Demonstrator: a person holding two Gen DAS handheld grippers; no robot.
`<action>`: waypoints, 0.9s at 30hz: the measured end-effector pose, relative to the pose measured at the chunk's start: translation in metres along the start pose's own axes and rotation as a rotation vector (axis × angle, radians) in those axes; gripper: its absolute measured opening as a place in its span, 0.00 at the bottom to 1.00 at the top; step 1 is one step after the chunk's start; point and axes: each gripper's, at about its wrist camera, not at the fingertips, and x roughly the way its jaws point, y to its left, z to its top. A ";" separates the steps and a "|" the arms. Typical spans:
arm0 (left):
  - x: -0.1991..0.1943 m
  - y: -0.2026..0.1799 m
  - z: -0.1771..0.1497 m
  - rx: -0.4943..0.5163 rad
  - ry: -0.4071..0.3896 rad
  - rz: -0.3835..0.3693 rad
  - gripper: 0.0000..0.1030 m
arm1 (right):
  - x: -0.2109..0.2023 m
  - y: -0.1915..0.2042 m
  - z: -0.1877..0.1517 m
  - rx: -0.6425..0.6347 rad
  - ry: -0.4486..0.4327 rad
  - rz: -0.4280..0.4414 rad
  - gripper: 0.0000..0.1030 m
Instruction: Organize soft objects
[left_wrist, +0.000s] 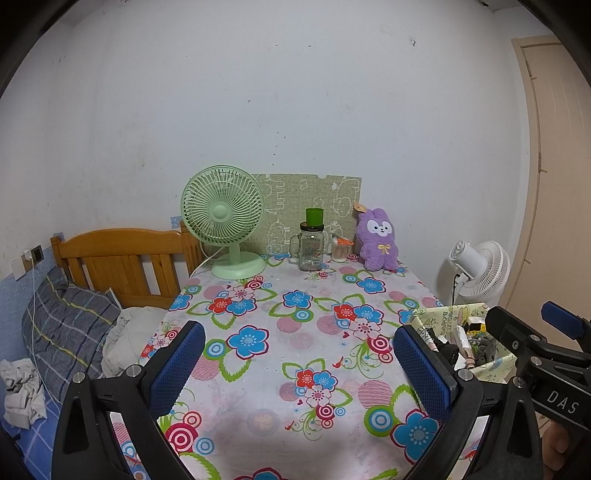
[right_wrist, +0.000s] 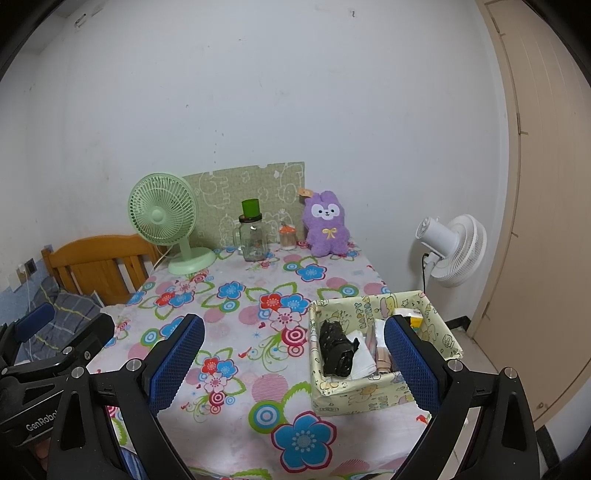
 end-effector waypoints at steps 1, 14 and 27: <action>0.000 0.000 0.000 0.000 0.000 0.000 1.00 | 0.000 0.000 0.000 0.000 0.000 0.000 0.96; 0.000 0.000 0.000 0.001 0.000 -0.001 1.00 | 0.000 0.000 0.000 0.003 0.003 0.001 0.96; 0.000 0.000 0.000 0.001 0.001 0.000 1.00 | 0.002 0.000 0.000 0.006 0.006 0.001 0.96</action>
